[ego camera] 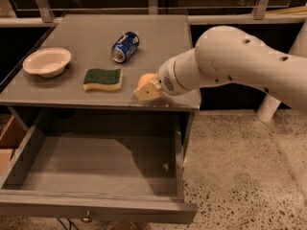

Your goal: Pick orange from top drawer and place on counter

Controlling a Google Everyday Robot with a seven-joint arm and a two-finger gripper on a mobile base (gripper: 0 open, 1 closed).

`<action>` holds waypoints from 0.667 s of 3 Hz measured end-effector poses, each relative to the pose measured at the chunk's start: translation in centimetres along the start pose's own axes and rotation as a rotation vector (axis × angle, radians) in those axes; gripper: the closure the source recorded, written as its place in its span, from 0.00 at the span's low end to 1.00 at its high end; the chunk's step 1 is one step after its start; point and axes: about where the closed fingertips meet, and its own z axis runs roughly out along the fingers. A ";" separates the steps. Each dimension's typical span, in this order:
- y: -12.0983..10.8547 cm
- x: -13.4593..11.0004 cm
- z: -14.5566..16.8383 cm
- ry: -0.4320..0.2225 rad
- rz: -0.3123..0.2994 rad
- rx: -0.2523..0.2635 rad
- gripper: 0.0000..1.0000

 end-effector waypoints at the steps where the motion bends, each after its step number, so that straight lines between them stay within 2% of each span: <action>1: -2.0 -0.1 0.4 0.023 0.024 0.021 1.00; 2: -3.4 0.1 1.1 0.048 0.037 0.036 1.00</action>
Offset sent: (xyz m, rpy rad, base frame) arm 0.0484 -0.0253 -0.0180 -0.0518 0.0611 -0.0811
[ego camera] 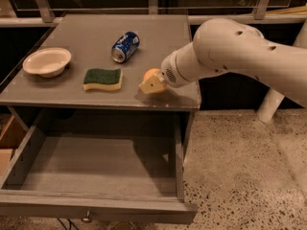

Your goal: Pick orange from top drawer and place on counter

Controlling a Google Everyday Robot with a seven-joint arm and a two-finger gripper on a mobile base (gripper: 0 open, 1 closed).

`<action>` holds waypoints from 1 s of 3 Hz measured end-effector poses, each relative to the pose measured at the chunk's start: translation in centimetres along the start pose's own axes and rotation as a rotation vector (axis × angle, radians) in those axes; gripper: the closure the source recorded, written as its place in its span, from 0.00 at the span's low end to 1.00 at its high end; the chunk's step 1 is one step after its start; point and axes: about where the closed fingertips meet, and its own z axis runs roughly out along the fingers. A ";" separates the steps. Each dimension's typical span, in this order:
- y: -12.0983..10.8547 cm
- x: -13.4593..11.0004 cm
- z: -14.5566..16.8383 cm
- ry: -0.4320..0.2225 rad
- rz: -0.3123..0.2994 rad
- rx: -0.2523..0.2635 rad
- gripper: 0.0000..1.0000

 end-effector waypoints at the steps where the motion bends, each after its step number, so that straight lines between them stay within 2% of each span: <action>1: -0.6 0.3 1.1 0.019 0.006 0.001 1.00; 3: -0.8 0.5 3.1 0.022 0.019 -0.030 1.00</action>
Offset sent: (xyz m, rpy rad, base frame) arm 0.0243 0.0016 -0.0341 -0.0140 0.0533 -0.0056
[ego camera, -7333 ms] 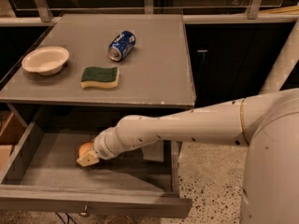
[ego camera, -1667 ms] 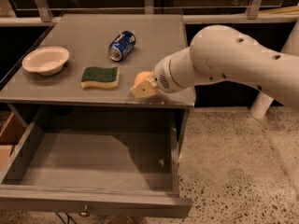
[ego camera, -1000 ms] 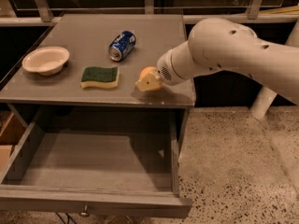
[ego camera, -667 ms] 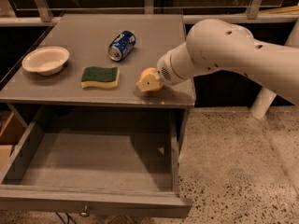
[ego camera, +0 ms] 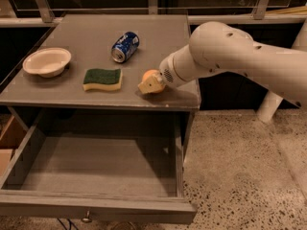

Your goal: Pick orange from top drawer and place on counter

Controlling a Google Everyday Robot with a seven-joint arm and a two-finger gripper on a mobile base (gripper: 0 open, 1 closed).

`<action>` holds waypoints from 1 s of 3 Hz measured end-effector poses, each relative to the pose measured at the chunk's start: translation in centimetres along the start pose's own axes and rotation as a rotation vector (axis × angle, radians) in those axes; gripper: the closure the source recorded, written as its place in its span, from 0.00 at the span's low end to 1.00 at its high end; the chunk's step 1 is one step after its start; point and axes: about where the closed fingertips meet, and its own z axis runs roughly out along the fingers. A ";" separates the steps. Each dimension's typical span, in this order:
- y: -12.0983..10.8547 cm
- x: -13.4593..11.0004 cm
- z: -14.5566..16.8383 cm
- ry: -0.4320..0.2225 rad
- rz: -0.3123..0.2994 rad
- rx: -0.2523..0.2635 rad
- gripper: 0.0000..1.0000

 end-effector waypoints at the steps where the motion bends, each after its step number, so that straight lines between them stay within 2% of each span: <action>1: 0.0 -0.1 -0.1 0.000 0.000 0.000 0.84; 3: 0.0 -0.1 -0.1 0.000 0.000 0.000 0.39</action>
Offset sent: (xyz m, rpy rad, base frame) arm 0.0000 0.0000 0.0010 0.0000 0.0001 0.0001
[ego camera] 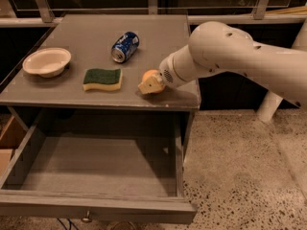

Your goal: Pick orange from top drawer and place on counter

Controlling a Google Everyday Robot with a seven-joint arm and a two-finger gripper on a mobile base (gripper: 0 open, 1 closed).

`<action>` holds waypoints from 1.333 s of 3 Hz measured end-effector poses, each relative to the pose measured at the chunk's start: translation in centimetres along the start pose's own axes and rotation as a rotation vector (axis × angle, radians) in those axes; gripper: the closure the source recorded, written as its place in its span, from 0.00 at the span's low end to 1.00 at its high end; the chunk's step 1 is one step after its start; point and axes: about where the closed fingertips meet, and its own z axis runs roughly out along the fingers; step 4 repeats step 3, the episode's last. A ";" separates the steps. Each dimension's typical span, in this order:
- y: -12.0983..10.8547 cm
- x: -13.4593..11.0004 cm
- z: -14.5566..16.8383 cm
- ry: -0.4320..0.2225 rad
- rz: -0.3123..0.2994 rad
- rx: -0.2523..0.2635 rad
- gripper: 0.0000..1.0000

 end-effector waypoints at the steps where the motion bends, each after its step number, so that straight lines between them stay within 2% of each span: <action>1: 0.0 0.0 0.0 0.000 0.000 0.000 0.16; 2: 0.0 0.0 0.0 0.000 0.000 0.000 0.00; 4: 0.0 0.0 0.0 0.000 0.000 0.000 0.00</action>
Offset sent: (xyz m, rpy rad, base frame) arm 0.0000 0.0000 0.0000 0.0000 0.0000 0.0000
